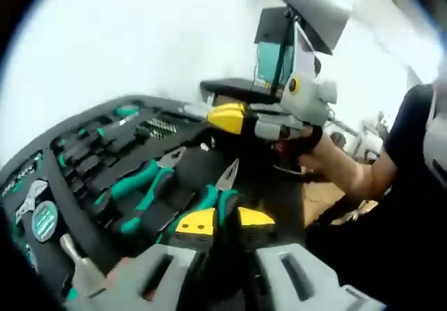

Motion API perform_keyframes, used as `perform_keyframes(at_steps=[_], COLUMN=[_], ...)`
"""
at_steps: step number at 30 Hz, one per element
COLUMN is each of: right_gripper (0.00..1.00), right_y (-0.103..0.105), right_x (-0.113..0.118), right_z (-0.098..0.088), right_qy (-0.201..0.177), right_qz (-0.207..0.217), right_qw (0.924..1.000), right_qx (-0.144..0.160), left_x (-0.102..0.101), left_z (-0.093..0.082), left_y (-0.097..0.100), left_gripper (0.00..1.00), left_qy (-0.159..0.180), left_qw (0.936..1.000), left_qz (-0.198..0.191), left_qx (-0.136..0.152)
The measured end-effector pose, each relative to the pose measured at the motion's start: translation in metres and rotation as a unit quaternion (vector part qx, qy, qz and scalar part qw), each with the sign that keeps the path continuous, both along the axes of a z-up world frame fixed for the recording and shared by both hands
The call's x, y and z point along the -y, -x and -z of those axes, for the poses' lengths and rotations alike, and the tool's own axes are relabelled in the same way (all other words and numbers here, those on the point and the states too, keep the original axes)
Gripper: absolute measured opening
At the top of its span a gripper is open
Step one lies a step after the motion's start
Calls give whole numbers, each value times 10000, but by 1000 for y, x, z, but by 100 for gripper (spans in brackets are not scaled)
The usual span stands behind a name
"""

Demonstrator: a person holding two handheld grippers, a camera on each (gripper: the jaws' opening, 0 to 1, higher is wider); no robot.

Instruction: Pick up the tools and put them into their designated positions in the toolbox.

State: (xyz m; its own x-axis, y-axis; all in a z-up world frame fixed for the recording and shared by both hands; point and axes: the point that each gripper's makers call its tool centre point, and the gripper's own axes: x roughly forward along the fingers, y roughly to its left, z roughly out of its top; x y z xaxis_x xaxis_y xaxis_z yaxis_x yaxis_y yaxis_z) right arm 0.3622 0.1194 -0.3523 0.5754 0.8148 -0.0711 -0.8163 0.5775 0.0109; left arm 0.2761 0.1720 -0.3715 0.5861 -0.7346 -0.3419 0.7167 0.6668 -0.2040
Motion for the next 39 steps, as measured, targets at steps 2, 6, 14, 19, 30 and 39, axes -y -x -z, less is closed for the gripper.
perform_keyframes(at_steps=[2, 6, 14, 19, 30, 39], right_gripper=[0, 0, 0, 0, 0, 0], right_y=[20, 35, 38, 34, 38, 36], right_x=[-19, -41, -40, -39, -39, -40], right_z=[4, 34, 39, 43, 39, 39], right_qy=[636, 1375, 1650, 1296, 1750, 1928], right_qz=[-300, -549, -616, -604, -184, -212], right_qw=[9970, 9886, 9841, 9891, 9830, 9800], right_qx=[325, 261, 216, -355, 530, 434], left_x=[-14, -35, -36, -35, -34, -26], left_z=[-14, 23, 27, 31, 31, 35], left_y=[-1, 7, 2, 4, 4, 10], left_gripper=[5, 3, 1, 0, 0, 0], left_qy=[446, -583, -1048, -1230, -2037, -2608], left_qw=[9980, 9955, 9914, 9892, 9726, 9601], left_qz=[-421, -731, -745, -729, -757, -643], left_qx=[132, -155, 249, 313, 819, 775])
